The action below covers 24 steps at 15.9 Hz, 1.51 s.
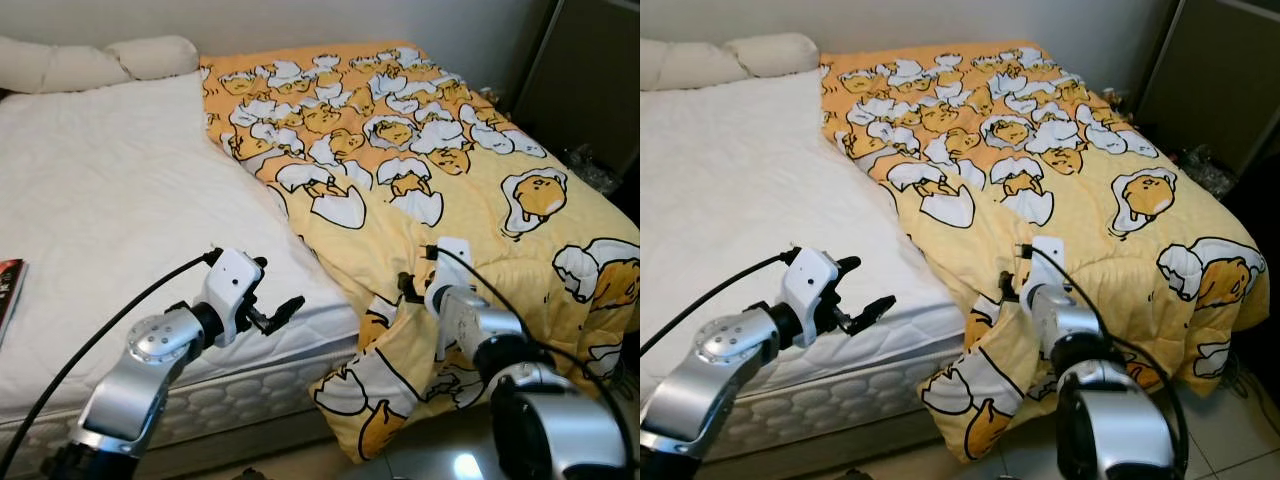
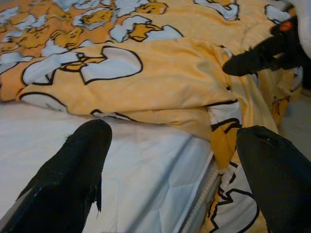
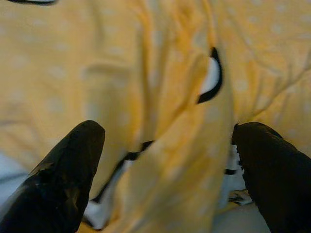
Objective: Clean up the room
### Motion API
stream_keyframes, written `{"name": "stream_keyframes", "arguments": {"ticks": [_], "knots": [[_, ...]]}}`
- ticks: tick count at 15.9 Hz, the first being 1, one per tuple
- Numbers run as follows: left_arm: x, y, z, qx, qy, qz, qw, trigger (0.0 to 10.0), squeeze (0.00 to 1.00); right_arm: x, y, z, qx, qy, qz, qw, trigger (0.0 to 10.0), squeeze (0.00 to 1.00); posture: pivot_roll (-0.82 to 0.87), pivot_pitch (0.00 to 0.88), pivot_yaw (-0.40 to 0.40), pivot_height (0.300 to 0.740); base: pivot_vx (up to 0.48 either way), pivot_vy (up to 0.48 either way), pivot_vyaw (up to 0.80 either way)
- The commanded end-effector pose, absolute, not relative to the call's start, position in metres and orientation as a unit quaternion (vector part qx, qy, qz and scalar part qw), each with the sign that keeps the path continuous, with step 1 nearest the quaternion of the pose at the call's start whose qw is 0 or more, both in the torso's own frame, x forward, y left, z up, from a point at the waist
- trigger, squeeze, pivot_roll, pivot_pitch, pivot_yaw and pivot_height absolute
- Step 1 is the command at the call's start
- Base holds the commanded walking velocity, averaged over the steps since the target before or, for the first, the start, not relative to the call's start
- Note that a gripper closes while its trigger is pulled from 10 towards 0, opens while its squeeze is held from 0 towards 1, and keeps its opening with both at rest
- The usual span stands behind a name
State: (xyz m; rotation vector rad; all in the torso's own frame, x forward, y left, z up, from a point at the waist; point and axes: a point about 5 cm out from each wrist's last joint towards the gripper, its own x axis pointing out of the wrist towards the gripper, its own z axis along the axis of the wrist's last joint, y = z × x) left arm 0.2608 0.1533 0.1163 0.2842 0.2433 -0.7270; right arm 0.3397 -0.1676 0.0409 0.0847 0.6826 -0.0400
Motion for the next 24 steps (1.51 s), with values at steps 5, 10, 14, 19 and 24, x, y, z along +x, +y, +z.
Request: {"name": "stream_keyframes", "arguments": {"ticks": [5,10,14,19,24], "knots": [[0.248,0.161,0.121,0.147,0.135,-0.369,0.908,10.0,0.00,0.343,-0.168,0.041,0.083,0.334,-0.030,0.938,0.0,0.00,0.06,0.000,0.031,0.740,0.000,0.000,0.00],[0.238,0.170,0.124,0.159,0.157,-0.379,0.898,10.0,0.00,0.339,-0.168,0.037,0.096,0.343,-0.020,0.934,0.0,0.00,0.10,0.014,0.051,0.740,0.000,0.000,0.00],[0.231,0.163,0.123,0.150,0.163,-0.397,0.891,10.0,0.00,0.337,-0.179,0.035,0.077,0.344,-0.045,0.935,0.0,0.00,0.09,0.029,0.048,0.740,0.000,0.000,0.00],[0.225,0.163,0.122,0.142,0.172,-0.401,0.889,10.0,0.00,0.337,-0.182,0.036,0.071,0.339,-0.054,0.937,3.3,0.00,0.09,0.037,0.035,0.740,0.000,0.000,0.00],[0.221,0.168,0.122,0.142,0.180,-0.397,0.889,10.0,0.00,0.341,-0.176,0.039,0.091,0.333,-0.045,0.937,10.0,1.00,0.10,0.066,0.036,0.740,0.000,0.000,0.00]]}}
